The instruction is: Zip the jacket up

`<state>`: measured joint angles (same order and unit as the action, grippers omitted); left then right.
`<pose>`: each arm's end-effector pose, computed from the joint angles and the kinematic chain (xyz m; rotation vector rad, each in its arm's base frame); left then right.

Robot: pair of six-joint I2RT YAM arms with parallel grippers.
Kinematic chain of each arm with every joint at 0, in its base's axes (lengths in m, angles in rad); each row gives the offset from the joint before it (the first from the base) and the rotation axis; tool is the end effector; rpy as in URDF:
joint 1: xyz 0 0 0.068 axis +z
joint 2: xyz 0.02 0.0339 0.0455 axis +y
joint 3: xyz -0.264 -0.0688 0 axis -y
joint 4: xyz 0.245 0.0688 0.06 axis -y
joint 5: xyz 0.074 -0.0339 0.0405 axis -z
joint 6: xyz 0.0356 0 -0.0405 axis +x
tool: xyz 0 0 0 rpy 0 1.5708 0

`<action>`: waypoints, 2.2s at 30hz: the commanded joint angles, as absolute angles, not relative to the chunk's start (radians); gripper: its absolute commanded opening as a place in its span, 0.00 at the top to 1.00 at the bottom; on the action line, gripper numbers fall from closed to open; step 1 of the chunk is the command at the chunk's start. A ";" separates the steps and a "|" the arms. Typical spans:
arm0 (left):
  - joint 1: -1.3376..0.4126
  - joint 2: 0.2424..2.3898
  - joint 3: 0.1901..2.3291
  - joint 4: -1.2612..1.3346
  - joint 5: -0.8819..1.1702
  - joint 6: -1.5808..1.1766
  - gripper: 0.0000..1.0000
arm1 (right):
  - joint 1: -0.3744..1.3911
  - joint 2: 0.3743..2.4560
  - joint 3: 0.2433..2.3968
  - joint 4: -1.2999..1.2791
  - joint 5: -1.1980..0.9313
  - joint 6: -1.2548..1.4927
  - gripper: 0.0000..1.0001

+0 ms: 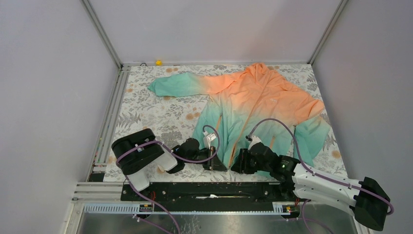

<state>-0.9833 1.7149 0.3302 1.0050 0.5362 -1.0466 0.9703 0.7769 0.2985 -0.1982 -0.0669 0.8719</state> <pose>0.1286 -0.2260 0.1063 0.3646 2.3736 -1.7012 0.0897 0.1352 0.1705 -0.1610 2.4649 0.9930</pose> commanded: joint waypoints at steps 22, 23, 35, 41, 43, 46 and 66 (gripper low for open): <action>-0.981 1.785 0.302 1.258 0.579 -1.146 1.00 | 0.989 0.770 0.170 0.156 -0.056 0.984 0.62; -0.980 1.787 0.302 1.258 0.579 -1.146 1.00 | 0.989 0.773 0.171 0.149 -0.057 0.985 0.62; -0.980 1.803 0.301 1.275 0.581 -1.150 1.00 | 0.990 0.714 0.166 0.080 -0.066 0.974 0.65; -0.981 1.808 0.305 1.281 0.584 -1.155 1.00 | 0.990 0.720 0.164 0.085 -0.073 0.968 0.67; -0.980 1.807 0.305 1.279 0.585 -1.155 1.00 | 0.991 0.729 0.167 0.085 -0.072 0.968 0.70; -0.980 1.805 0.305 1.268 0.581 -1.147 1.00 | 0.990 0.740 0.183 0.064 -0.066 0.975 0.80; -1.100 1.631 0.384 0.690 0.324 -0.887 1.00 | 0.879 0.903 0.581 -0.461 0.191 1.082 1.00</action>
<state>-1.0649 1.6478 0.4000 0.8986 0.3729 -0.9665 0.9726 0.8932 0.5064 -0.4362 0.0967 1.1408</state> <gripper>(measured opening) 0.039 0.033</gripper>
